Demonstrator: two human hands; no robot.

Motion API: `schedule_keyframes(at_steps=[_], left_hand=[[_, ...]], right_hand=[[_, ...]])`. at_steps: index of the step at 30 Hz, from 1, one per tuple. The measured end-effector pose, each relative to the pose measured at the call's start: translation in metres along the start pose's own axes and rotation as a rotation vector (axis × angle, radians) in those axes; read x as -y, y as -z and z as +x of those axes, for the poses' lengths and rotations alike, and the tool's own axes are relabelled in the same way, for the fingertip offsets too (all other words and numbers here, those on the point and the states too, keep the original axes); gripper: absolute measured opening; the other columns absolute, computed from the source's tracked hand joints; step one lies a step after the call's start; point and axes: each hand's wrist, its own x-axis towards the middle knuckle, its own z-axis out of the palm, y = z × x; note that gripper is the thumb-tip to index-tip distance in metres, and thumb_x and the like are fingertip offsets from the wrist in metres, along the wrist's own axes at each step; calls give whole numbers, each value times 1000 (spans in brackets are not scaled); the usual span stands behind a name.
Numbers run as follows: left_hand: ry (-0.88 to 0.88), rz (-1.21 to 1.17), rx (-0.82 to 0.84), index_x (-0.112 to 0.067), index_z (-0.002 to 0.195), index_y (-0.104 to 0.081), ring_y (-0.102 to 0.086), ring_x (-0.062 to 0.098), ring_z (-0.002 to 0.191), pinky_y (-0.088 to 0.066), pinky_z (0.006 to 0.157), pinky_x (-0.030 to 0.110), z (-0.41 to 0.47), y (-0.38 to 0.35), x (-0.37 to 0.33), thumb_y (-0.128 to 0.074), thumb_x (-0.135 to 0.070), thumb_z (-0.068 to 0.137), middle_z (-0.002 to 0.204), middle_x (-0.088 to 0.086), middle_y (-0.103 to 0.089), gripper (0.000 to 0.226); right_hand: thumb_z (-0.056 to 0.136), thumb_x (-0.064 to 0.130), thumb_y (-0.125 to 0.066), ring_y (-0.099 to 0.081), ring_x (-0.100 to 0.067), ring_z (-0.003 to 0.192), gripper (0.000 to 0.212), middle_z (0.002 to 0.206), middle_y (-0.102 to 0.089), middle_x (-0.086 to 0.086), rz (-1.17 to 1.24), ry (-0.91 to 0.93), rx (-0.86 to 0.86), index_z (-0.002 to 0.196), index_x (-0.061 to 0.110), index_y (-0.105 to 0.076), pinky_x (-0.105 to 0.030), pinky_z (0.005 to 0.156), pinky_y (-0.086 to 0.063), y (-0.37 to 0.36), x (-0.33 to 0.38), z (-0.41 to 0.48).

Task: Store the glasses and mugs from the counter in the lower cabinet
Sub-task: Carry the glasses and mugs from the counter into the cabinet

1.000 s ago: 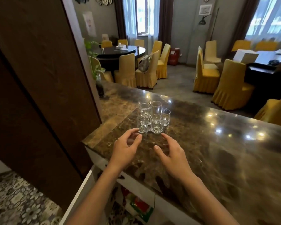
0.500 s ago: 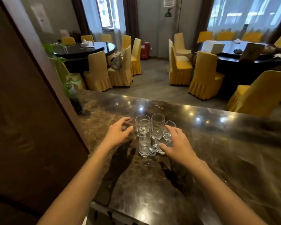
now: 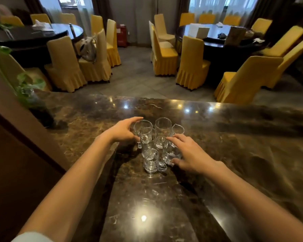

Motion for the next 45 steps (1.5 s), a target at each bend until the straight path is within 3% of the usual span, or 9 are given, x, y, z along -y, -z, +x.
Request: schedule_keyframes(at_steps=[5,9,17,21,23,29,33,37,45], left_hand=[[-33,22,76,-37,152,-35,-42,23,137,-39,114,46,13,3,-4,-82,-13,77,156,-3,-40,92],[-49,51,78,-38,151,-37,-46,26,134,-43,110,45,17,9,-1,-83,-21,79,151,-2,-47,87],[-71,127,129,-37,150,-38,-46,16,130,-40,109,39,27,11,-4,-84,-22,78,153,-6,-44,87],[-58,148,79,-35,145,-44,-58,15,118,-47,107,42,24,15,-2,-89,-30,71,147,-6,-50,87],[-40,142,44,-35,144,-45,-58,16,119,-48,106,45,15,17,0,-90,-32,69,145,-5,-52,87],[36,119,-152,-34,146,-42,-58,21,123,-48,106,49,-41,30,2,-90,-37,68,148,-2,-50,92],[61,145,-243,-34,145,-43,-64,20,112,-52,100,46,-100,31,-6,-90,-41,67,146,0,-52,91],[55,144,-210,-45,136,-43,-68,15,96,-59,89,43,-158,16,-20,-89,-44,65,138,-3,-56,85],[49,165,-4,-44,141,-43,-59,14,119,-53,101,39,-213,-42,-39,-87,-50,68,146,-7,-50,86]], right_hand=[[84,39,-77,-39,-23,135,91,152,-37,-1,-21,-37,-13,158,30,-26,-35,114,-39,2,1,-2],[82,46,-77,-41,-21,129,92,145,-39,-1,-35,-66,-9,158,34,-26,-35,109,-43,4,2,-6],[75,64,-76,-44,-15,111,94,122,-42,3,-19,-147,16,154,36,-32,-32,98,-49,9,-2,-16],[73,61,-78,-50,-23,125,98,139,-48,-1,-69,-127,69,152,23,-34,-37,105,-47,16,-3,-19],[73,62,-76,-53,-24,124,97,137,-53,-3,-86,-124,84,150,19,-35,-37,104,-47,19,-4,-21],[72,67,-73,-59,-26,109,96,128,-54,-3,-97,-133,74,152,34,-31,-40,94,-50,17,-4,-42],[75,60,-74,-59,-27,115,91,134,-54,-2,-155,-61,108,152,33,-32,-42,99,-50,23,-6,-63],[78,45,-76,-58,-24,119,85,138,-53,1,-200,62,143,152,34,-35,-38,100,-48,31,0,-90],[76,15,-74,-59,-25,117,93,148,-44,4,-286,322,270,155,38,-30,-41,89,-57,35,31,-118]])
